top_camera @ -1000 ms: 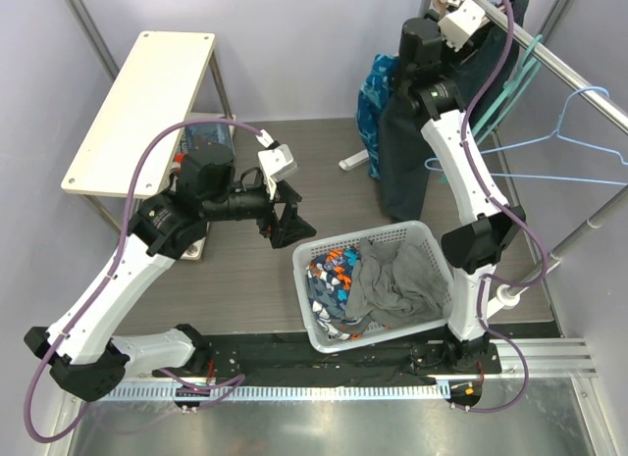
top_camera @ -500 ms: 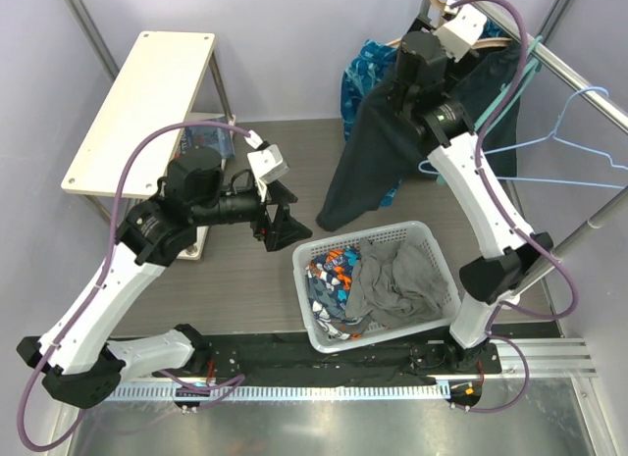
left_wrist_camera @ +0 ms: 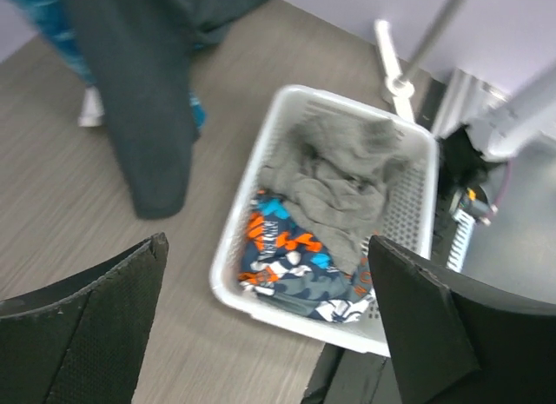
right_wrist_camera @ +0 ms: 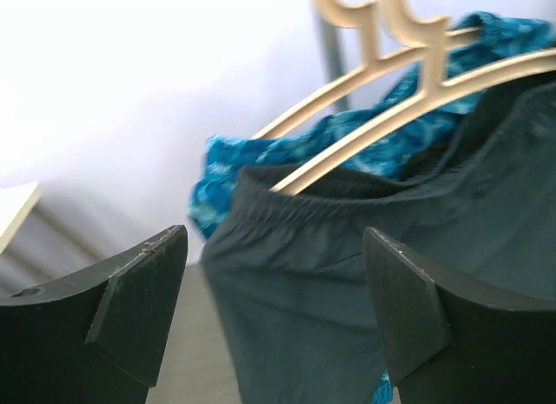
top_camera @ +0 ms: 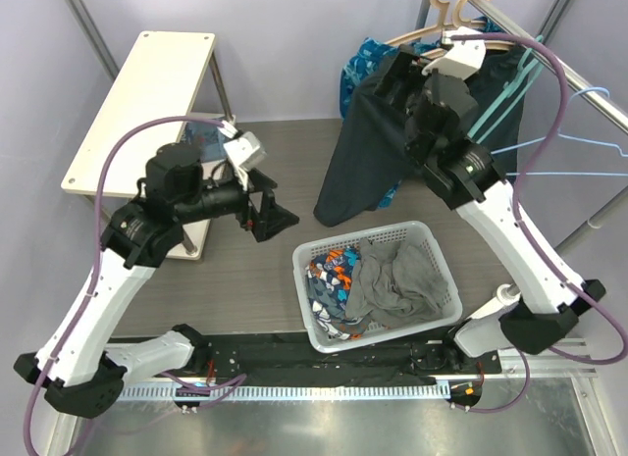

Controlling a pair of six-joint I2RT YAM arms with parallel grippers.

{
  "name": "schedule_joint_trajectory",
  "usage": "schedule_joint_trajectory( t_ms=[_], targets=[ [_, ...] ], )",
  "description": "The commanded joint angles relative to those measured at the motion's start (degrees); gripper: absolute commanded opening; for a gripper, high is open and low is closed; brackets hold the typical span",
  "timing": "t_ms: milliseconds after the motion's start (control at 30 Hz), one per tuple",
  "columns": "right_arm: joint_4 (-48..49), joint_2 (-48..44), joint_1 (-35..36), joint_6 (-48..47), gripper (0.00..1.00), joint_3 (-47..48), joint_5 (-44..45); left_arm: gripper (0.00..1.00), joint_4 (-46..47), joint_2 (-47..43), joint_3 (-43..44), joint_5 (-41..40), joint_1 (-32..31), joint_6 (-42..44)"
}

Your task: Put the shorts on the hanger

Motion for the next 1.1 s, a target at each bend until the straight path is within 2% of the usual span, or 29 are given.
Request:
schedule_joint_trajectory(
  t_ms=[0, 67, 200, 233, 367, 467, 533, 600, 700, 833, 1067],
  targets=[
    [3.4, -9.2, 0.8, -3.8, 0.89, -5.1, -15.1, 1.00, 0.1, -2.9, 2.8, 0.9, 8.9, -2.3],
    [3.1, -12.6, 0.9, -6.0, 0.89, -8.1, -21.0, 1.00, -1.2, -5.2, 3.7, 0.0, 13.1, 0.0],
    [2.8, -21.7, 0.9, -9.4, 0.91, -17.8, -34.9, 1.00, -6.6, -9.9, 4.3, -7.9, 14.8, 8.8],
    [2.2, -24.7, 0.9, -10.5, 0.91, -19.0, -36.8, 1.00, -9.3, -10.7, 4.2, -11.9, 14.8, 10.6],
    [-2.7, -32.1, 1.0, -13.8, 0.94, -24.6, -42.1, 1.00, -16.3, -13.8, 4.0, -18.1, 14.9, 17.5],
    [-6.7, -37.6, 1.0, -16.2, 0.96, -28.0, -46.0, 1.00, -20.7, -15.2, 4.1, -19.6, 15.0, 19.4],
    [-9.4, -40.4, 0.8, -20.0, 0.96, -30.0, -50.3, 1.00, -22.4, -16.4, 3.0, -20.0, 15.5, 20.1],
    [-13.3, -44.0, 0.3, -22.7, 0.96, -32.3, -49.9, 1.00, -23.4, -17.6, 0.8, -23.0, 15.5, 18.9],
    [-16.5, -48.8, -2.1, -23.4, 0.98, -35.5, -49.4, 1.00, -25.7, -18.1, 0.0, -26.2, 15.5, 18.1],
    [-19.7, -54.9, -7.7, -22.5, 0.99, -39.3, -53.1, 1.00, -28.1, -17.8, 0.1, -31.2, 15.5, 17.9],
    [-27.1, -63.5, -12.2, -25.3, 0.99, -44.3, -59.4, 1.00, -28.7, -18.8, -3.4, -31.4, 15.6, 18.1]
  ],
)
